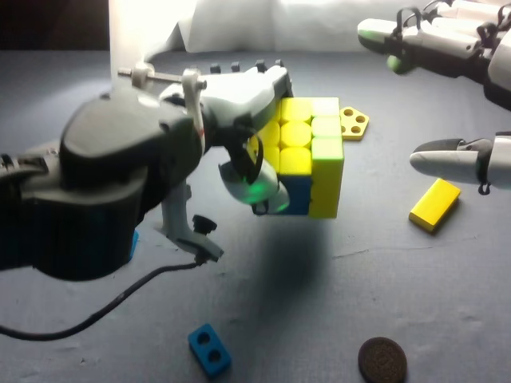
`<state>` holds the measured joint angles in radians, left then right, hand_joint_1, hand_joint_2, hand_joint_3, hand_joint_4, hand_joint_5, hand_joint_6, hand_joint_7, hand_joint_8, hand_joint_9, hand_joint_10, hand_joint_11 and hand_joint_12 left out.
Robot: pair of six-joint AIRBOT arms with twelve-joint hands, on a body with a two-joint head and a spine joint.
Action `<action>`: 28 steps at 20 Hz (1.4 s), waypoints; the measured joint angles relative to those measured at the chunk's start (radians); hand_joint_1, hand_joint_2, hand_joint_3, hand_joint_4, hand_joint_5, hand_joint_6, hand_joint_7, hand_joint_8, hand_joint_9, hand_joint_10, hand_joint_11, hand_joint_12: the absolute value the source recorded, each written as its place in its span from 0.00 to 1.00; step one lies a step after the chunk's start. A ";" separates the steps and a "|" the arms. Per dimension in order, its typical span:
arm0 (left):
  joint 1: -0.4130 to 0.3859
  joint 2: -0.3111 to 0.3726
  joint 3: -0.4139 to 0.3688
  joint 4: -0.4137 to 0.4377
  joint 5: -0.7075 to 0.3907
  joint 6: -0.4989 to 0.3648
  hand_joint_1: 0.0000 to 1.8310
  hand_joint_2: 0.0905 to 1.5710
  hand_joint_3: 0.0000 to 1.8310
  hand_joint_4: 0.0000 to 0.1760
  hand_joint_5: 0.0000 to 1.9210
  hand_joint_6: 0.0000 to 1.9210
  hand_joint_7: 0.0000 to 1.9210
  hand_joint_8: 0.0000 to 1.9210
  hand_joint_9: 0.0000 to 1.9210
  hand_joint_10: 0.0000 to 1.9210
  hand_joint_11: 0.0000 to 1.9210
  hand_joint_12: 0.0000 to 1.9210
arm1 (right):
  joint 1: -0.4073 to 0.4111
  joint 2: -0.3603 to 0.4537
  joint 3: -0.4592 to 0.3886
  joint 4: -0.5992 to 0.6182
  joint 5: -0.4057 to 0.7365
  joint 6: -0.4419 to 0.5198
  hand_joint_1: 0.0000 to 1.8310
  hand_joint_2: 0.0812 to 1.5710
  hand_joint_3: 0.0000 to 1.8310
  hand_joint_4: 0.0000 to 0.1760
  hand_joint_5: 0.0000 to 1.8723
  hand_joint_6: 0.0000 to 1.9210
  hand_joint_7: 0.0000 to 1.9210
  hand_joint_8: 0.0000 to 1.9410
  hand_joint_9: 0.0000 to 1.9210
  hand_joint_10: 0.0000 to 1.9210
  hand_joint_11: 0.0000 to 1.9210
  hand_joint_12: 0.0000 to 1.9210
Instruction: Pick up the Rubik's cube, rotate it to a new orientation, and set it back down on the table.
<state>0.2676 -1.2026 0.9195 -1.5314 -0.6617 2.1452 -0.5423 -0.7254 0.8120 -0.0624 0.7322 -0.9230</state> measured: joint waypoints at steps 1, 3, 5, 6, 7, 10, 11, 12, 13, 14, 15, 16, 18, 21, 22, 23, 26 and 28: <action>0.015 0.000 0.001 0.035 0.004 -0.033 0.65 0.69 0.00 0.00 0.07 0.60 0.09 0.65 0.13 0.67 0.06 0.82 | -0.001 -0.002 0.001 0.003 -0.006 0.000 0.15 0.77 0.00 0.00 0.02 0.01 0.07 0.05 0.03 0.22 0.00 0.53; 0.053 -0.004 0.005 0.127 0.019 -0.122 0.65 0.70 0.00 0.00 0.08 0.60 0.09 0.66 0.11 0.69 0.06 0.83 | -0.004 -0.003 0.001 0.003 -0.008 0.000 0.16 0.76 0.00 0.00 0.02 0.00 0.05 0.00 0.03 0.07 0.00 0.28; 0.079 -0.005 0.009 0.162 0.023 -0.154 0.64 0.71 0.00 0.00 0.08 0.58 0.08 0.66 0.11 0.68 0.04 0.84 | -0.004 -0.003 0.001 0.003 -0.005 0.000 0.17 0.76 0.00 0.00 0.02 0.00 0.04 0.00 0.02 0.03 0.00 0.19; 0.092 -0.005 0.016 0.175 0.027 -0.172 0.63 0.72 0.00 0.00 0.08 0.56 0.08 0.64 0.11 0.67 0.03 0.85 | -0.004 -0.003 0.001 0.005 -0.006 0.000 0.18 0.76 0.00 0.00 0.01 0.00 0.04 0.00 0.02 0.02 0.00 0.15; 0.101 -0.005 0.020 0.192 0.025 -0.186 0.63 0.72 0.00 0.00 0.08 0.54 0.09 0.63 0.11 0.66 0.04 0.84 | -0.004 -0.003 0.001 0.006 -0.005 0.000 0.17 0.77 0.00 0.00 0.01 0.00 0.03 0.00 0.02 0.01 0.00 0.08; 0.122 -0.010 0.026 0.223 0.019 -0.214 0.62 0.73 0.00 0.00 0.08 0.50 0.09 0.60 0.11 0.64 0.04 0.84 | -0.004 -0.003 0.001 0.006 -0.005 0.000 0.15 0.78 0.00 0.00 0.00 0.00 0.02 0.00 0.01 0.01 0.00 0.00; 0.124 -0.013 0.029 0.226 0.018 -0.215 0.61 0.73 0.00 0.00 0.08 0.47 0.09 0.60 0.11 0.64 0.03 0.84 | -0.004 -0.003 0.001 0.006 -0.005 0.000 0.14 0.78 0.00 0.00 0.00 0.00 0.02 0.00 0.01 0.01 0.00 0.00; 0.129 -0.013 0.029 0.232 0.018 -0.220 0.60 0.72 0.00 0.00 0.08 0.40 0.09 0.56 0.10 0.60 0.03 0.80 | -0.004 -0.003 0.001 0.006 -0.005 0.000 0.14 0.78 0.00 0.00 0.00 0.00 0.03 0.00 0.02 0.01 0.00 0.00; 0.129 -0.013 0.029 0.235 0.016 -0.221 0.57 0.73 0.00 0.00 0.10 0.32 0.11 0.48 0.10 0.53 0.01 0.77 | -0.004 -0.003 0.001 0.006 -0.005 0.000 0.14 0.78 0.00 0.00 0.00 0.00 0.02 0.00 0.02 0.01 0.00 0.00; 0.131 -0.014 0.029 0.238 0.012 -0.221 0.55 0.72 0.00 0.00 0.12 0.20 0.15 0.29 0.11 0.39 0.00 0.70 | -0.004 -0.003 0.001 0.007 -0.005 0.000 0.13 0.78 0.00 0.00 0.00 0.00 0.02 0.00 0.02 0.01 0.00 0.00; 0.133 -0.015 0.029 0.237 0.007 -0.221 0.52 0.70 0.00 0.00 0.11 0.09 0.15 0.12 0.11 0.25 0.00 0.62 | -0.004 -0.003 0.001 0.006 -0.005 0.000 0.14 0.78 0.00 0.00 0.00 0.00 0.02 0.00 0.01 0.01 0.01 0.00; 0.135 -0.015 0.029 0.239 0.004 -0.222 0.49 0.68 0.00 0.00 0.11 0.03 0.15 0.03 0.12 0.14 0.00 0.56 | -0.004 -0.003 0.001 0.006 -0.005 0.000 0.14 0.78 0.00 0.00 0.00 0.00 0.03 0.00 0.02 0.01 0.01 0.01; 0.140 -0.015 0.029 0.254 -0.008 -0.222 0.41 0.64 0.00 0.00 0.02 0.00 0.06 0.00 0.07 0.02 0.00 0.34 | -0.004 -0.004 0.001 0.006 -0.005 0.000 0.16 0.78 0.00 0.00 0.00 0.00 0.03 0.00 0.03 0.00 0.00 0.07; 0.153 -0.018 0.029 0.240 -0.006 -0.224 0.32 0.58 0.00 0.00 0.00 0.00 0.00 0.00 0.00 0.00 0.00 0.11 | -0.004 -0.004 0.001 0.006 -0.005 0.000 0.16 0.78 0.00 0.00 0.00 0.00 0.03 0.00 0.03 0.00 0.00 0.14; 0.157 -0.018 0.028 0.240 -0.005 -0.225 0.30 0.56 0.00 0.03 0.00 0.00 0.00 0.00 0.00 0.00 0.00 0.08 | -0.004 -0.004 0.001 0.006 -0.005 0.000 0.18 0.77 0.00 0.00 0.00 0.00 0.03 0.00 0.03 0.00 0.00 0.12; 0.160 -0.018 0.026 0.243 -0.009 -0.225 0.28 0.55 0.00 0.05 0.00 0.00 0.00 0.00 0.00 0.00 0.00 0.07 | -0.004 -0.004 0.001 0.006 -0.005 0.000 0.17 0.78 0.00 0.00 0.00 0.00 0.03 0.00 0.03 0.00 0.00 0.11; 0.161 -0.017 0.014 0.242 -0.023 -0.225 0.25 0.53 0.00 0.20 0.00 0.00 0.00 0.00 0.00 0.00 0.00 0.03 | -0.004 -0.004 0.001 0.007 -0.006 0.000 0.15 0.78 0.00 0.00 0.00 0.00 0.02 0.00 0.03 0.00 0.00 0.14; 0.162 -0.017 0.014 0.239 -0.026 -0.225 0.24 0.52 0.00 0.28 0.00 0.00 0.00 0.00 0.00 0.00 0.00 0.01 | -0.004 -0.004 0.001 0.006 -0.005 0.000 0.17 0.78 0.00 0.00 0.00 0.00 0.03 0.00 0.03 0.00 0.00 0.20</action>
<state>0.4294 -1.2198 0.9340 -1.2926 -0.6880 1.9198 -0.5465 -0.7296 0.8127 -0.0559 0.7269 -0.9234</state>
